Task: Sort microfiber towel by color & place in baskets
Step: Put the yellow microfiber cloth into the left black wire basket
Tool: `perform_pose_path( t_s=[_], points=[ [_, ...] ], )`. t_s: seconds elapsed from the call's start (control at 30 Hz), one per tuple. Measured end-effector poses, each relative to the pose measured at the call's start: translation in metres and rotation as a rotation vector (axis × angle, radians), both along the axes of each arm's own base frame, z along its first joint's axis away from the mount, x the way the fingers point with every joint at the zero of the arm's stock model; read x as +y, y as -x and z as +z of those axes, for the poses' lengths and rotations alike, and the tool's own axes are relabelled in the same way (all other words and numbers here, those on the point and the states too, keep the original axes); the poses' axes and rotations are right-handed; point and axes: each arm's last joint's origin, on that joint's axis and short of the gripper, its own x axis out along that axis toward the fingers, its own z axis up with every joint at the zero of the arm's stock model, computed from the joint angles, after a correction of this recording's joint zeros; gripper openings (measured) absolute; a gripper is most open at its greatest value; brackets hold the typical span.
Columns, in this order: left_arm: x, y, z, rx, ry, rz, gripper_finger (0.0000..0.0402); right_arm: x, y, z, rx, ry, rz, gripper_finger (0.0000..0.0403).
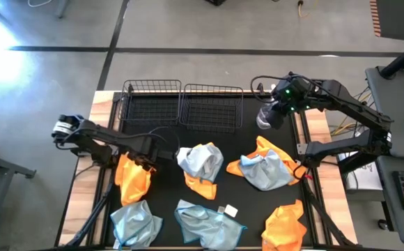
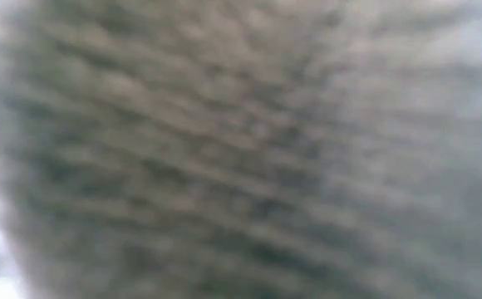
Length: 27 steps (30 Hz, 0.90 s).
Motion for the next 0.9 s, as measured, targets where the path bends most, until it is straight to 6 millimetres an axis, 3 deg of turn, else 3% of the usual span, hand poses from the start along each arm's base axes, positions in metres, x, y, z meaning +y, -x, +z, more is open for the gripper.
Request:
perform_pose_path(
  t_s=[0.37,0.57,0.9],
  points=[
    [-0.027,0.016,-0.02,0.005,0.004,0.018,0.0158,0.0,0.0,0.0,-0.014,-0.018,-0.037,0.0125],
    [-0.039,0.011,-0.029,-0.097,0.059,0.001,0.0158,0.0,0.0,0.0,-0.029,-0.038,-0.076,0.0125],
    [-0.039,0.016,-0.036,-0.112,-0.028,0.007,0.0158,0.0,0.0,0.0,-0.045,-0.062,-0.122,0.0125]
  ],
)
